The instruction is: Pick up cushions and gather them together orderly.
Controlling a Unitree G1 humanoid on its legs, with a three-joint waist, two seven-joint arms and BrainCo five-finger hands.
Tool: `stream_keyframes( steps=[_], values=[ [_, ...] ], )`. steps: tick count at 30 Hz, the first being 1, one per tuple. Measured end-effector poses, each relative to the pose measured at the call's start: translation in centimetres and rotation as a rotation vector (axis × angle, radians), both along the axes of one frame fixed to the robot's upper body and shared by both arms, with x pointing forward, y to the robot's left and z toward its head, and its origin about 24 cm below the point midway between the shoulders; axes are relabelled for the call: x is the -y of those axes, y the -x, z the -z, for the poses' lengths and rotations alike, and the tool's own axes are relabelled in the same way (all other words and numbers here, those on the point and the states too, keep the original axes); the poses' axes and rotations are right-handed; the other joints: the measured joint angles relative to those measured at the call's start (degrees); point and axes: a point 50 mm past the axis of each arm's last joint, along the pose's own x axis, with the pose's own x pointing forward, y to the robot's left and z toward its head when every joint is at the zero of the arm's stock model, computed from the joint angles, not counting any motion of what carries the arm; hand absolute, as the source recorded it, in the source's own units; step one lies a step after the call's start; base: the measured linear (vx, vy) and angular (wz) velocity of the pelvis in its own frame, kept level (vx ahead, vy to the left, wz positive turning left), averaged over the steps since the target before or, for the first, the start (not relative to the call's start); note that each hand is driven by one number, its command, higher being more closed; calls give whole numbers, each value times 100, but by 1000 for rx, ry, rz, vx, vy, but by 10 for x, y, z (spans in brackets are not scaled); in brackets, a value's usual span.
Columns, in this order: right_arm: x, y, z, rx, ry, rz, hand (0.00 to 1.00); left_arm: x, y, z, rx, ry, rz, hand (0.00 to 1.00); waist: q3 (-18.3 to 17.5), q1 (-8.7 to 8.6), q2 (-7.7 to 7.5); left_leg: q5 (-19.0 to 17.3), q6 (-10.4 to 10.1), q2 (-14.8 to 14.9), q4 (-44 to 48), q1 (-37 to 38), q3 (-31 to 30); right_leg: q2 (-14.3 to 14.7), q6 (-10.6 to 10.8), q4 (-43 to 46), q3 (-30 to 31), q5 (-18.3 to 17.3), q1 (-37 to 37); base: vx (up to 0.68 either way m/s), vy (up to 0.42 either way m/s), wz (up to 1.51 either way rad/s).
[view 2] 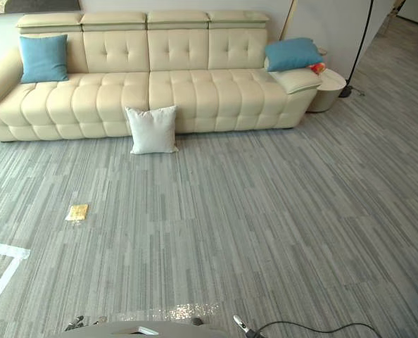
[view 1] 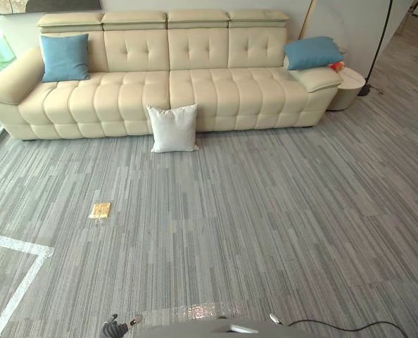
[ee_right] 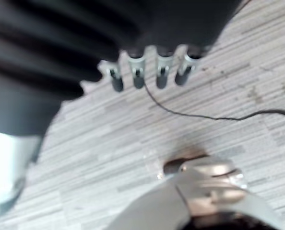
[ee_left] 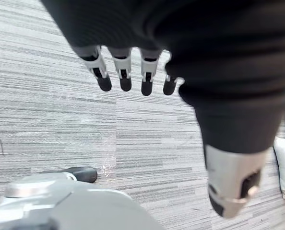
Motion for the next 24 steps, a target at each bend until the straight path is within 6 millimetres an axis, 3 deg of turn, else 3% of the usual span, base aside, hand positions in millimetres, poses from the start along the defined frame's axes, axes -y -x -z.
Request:
stream_keyframes(
  steps=[1,18,24],
  values=[
    [0,-2,0,3,1,-3,0,0,-1,0,3,0,0,0,33,-8,-55,11,14,5,-24,26,3,3,2,-38,-15,1,36,0,0,0],
    [-5,-37,-5,57,28,-143,0,1,-15,-1,29,2,10,0,128,14,-94,5,-11,31,-109,85,16,24,20,-282,-111,35,136,7,-10,1],
    [-5,-38,-5,58,28,-144,0,1,-15,-1,29,10,8,0,132,19,-102,11,-8,31,-159,92,29,27,23,-313,-109,53,148,-16,-8,-1]
  ],
)
